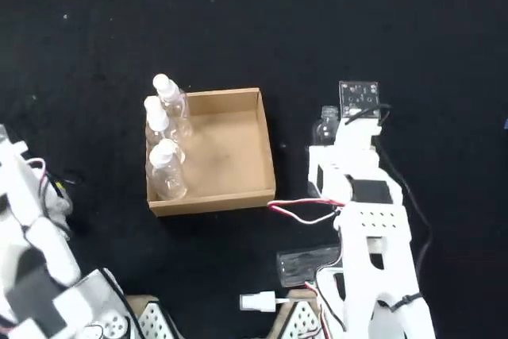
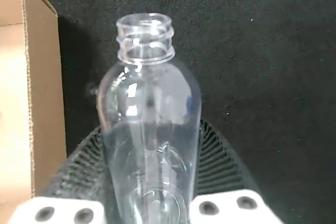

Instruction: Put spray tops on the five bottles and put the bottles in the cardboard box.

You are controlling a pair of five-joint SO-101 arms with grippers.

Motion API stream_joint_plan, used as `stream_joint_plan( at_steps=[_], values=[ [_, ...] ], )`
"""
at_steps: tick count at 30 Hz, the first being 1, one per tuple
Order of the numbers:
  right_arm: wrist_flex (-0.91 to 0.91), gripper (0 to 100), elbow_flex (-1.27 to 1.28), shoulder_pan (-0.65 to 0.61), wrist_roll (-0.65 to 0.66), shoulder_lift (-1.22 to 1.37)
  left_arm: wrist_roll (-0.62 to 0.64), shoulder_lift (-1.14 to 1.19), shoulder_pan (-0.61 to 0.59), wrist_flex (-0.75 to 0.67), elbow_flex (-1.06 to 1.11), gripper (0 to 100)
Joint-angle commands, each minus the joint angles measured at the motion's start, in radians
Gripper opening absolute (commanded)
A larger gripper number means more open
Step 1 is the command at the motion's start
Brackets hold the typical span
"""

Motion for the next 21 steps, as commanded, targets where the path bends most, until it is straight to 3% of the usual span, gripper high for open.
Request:
stream_joint_plan(
  at_steps=[1,3,9,17,21],
  values=[
    [-0.043,1.0,0.001,-0.015,-0.012,-0.053,-0.018,0.146,-0.007,0.17,-0.26,23],
    [-0.043,1.0,0.002,-0.015,-0.011,-0.053,-0.086,0.196,-0.008,0.23,-0.346,29],
    [-0.046,1.0,0.002,-0.015,-0.011,-0.053,-0.135,0.308,-0.007,0.394,-0.642,25],
    [-0.046,1.0,0.005,-0.015,-0.012,-0.053,-0.133,0.537,0.001,0.155,-0.757,24],
    [-0.046,1.0,0.005,-0.015,-0.014,-0.053,-0.133,0.591,0.013,0.175,-0.805,24]
  ],
)
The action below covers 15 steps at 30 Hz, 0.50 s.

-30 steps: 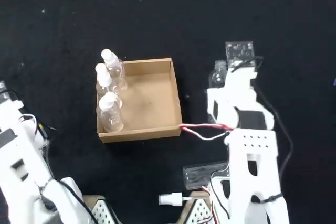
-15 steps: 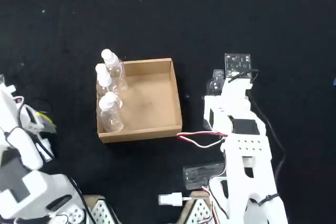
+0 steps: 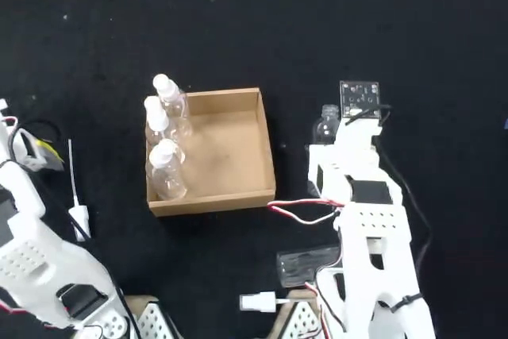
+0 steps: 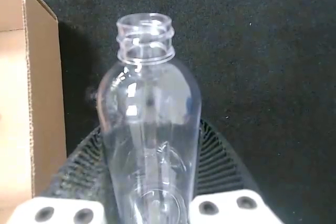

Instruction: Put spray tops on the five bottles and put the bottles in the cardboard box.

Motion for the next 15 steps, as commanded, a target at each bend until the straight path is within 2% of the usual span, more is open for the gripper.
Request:
stream_joint_plan(
  at_steps=[1,8,11,15],
  values=[
    [-0.025,1.0,-0.002,-0.017,-0.006,-0.051,-0.006,0.015,0.018,0.038,-0.111,24],
    [-0.025,1.0,-0.002,-0.017,-0.008,-0.051,-0.011,0.028,0.096,0.308,-0.351,24],
    [-0.025,1.0,-0.001,-0.017,-0.008,-0.051,-0.011,0.074,0.151,0.29,-0.349,24],
    [-0.021,1.0,0.001,-0.017,-0.008,-0.051,-0.015,0.181,0.153,0.18,-0.351,24]
  ],
)
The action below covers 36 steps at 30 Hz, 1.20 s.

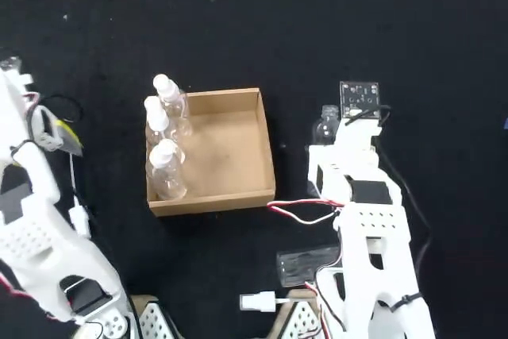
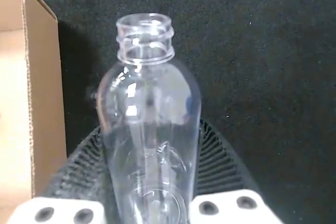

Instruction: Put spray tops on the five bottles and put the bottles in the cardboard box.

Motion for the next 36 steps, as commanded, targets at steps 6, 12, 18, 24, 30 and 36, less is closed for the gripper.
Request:
stream_joint_plan(
  at_steps=[6,12,18,24,30,36],
  values=[
    [-0.025,1.0,-0.002,-0.017,-0.008,-0.051,-0.015,0.19,-0.12,-0.146,-0.131,24],
    [-0.025,1.0,-0.002,-0.017,-0.005,-0.051,-0.114,0.229,-0.289,-0.146,-0.151,24],
    [-0.025,1.0,-0.004,-0.017,-0.003,-0.051,-0.218,0.229,-0.473,-0.064,-0.18,24],
    [-0.025,1.0,-0.005,-0.017,-0.002,-0.051,-0.439,0.23,-0.605,0.158,-0.334,24],
    [-0.025,1.0,-0.004,-0.017,-0.003,-0.051,-0.503,0.229,-0.608,0.207,-0.552,24],
    [-0.025,1.0,-0.004,-0.017,-0.003,-0.051,-0.514,0.222,-0.585,0.209,-0.665,24]
  ],
)
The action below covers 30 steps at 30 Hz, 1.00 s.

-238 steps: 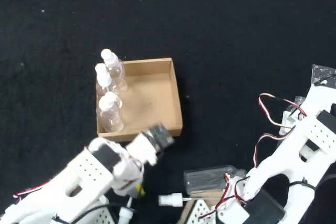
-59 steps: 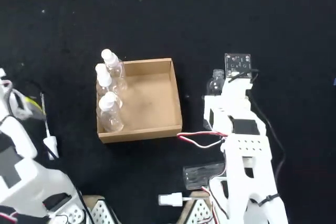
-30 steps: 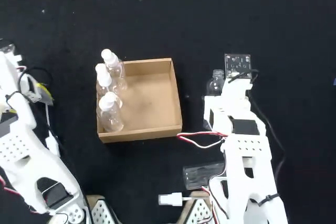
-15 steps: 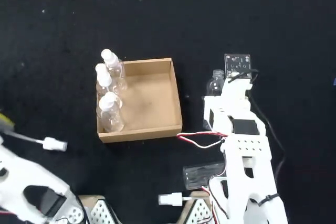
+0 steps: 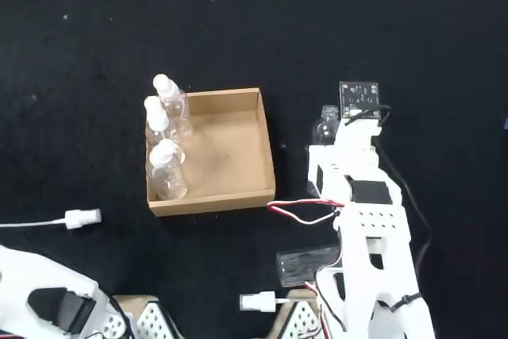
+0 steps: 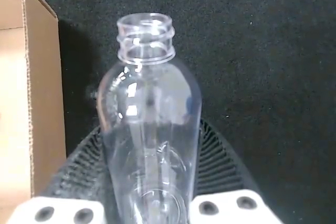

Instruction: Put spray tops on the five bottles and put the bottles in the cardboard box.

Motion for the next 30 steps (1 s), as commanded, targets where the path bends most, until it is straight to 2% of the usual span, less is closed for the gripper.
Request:
stream_joint_plan(
  at_steps=[1,6,9,14,22,26,30],
  values=[
    [-0.025,1.0,-0.004,-0.015,-0.003,-0.051,-0.041,-0.044,0.022,0.015,-0.108,24],
    [-0.026,1.0,-0.005,-0.015,-0.002,-0.051,-0.08,-0.204,0.024,0.015,0.016,24],
    [-0.026,1.0,-0.005,-0.015,-0.002,-0.051,-0.092,-0.353,0.068,0.015,0.211,24],
    [-0.026,1.0,-0.004,-0.015,-0.002,-0.051,-0.215,-0.664,0.188,-0.005,0.599,24],
    [-0.026,1.0,-0.005,-0.015,-0.003,-0.051,-0.559,-1.076,0.377,-0.338,1.17,25],
    [-0.026,1.0,-0.004,-0.015,-0.005,-0.051,-0.847,-1.215,0.446,-0.356,1.405,25],
    [-0.026,1.0,-0.004,-0.015,-0.002,-0.05,-0.945,-1.323,0.499,-0.408,1.566,25]
  ],
)
